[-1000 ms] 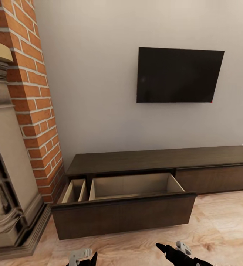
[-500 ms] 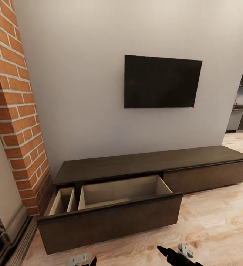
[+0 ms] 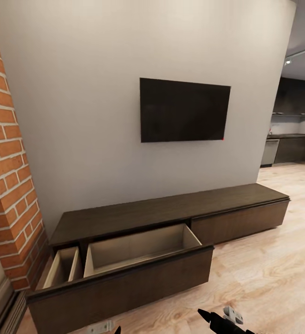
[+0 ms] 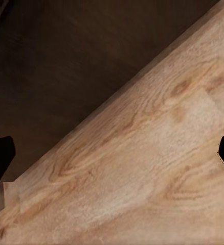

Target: Place each of the two pumpkins and all three candles from the living room inside a cabinet in the living room (use any cabinet), then make sure every cabinet is closed, and position the cauldron so it is next to a table in the living room.

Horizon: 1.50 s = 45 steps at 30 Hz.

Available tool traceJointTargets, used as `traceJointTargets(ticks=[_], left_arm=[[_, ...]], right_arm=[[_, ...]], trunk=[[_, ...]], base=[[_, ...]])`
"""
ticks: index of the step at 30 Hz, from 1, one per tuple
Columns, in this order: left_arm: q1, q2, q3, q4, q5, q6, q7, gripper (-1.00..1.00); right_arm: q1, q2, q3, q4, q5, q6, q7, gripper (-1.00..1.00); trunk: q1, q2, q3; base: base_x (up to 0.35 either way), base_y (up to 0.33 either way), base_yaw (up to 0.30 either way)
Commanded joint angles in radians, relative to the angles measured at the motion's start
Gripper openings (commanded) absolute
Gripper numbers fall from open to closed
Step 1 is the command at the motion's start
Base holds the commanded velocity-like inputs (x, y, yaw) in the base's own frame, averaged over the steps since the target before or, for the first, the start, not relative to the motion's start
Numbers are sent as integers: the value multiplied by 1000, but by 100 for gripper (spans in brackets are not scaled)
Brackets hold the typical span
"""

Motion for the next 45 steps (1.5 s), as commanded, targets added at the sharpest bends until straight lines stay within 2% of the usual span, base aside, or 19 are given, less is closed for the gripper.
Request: traceJointTargets(ticks=[1,10,20,45], left_arm=[[0,1,-4,-3,8,3,8,100],[0,0,-3,4,7,0,9,100],[-5,-3,-6,74,6,-12,9,100],[-7,-4,-9,106,6,-18,8,100]], right_arm=[[0,0,-3,0,-9,10,3,100],[0,-1,-5,0,-9,9,0,100],[0,-1,-5,1,-9,8,-3,100],[16,0,-5,1,-10,7,-4,100]], trunk=[[-4,7,4],[-39,70,43],[-77,140,88],[-173,315,198]], base=[[0,0,-196],[0,0,-190],[0,0,-187],[0,0,-187]])
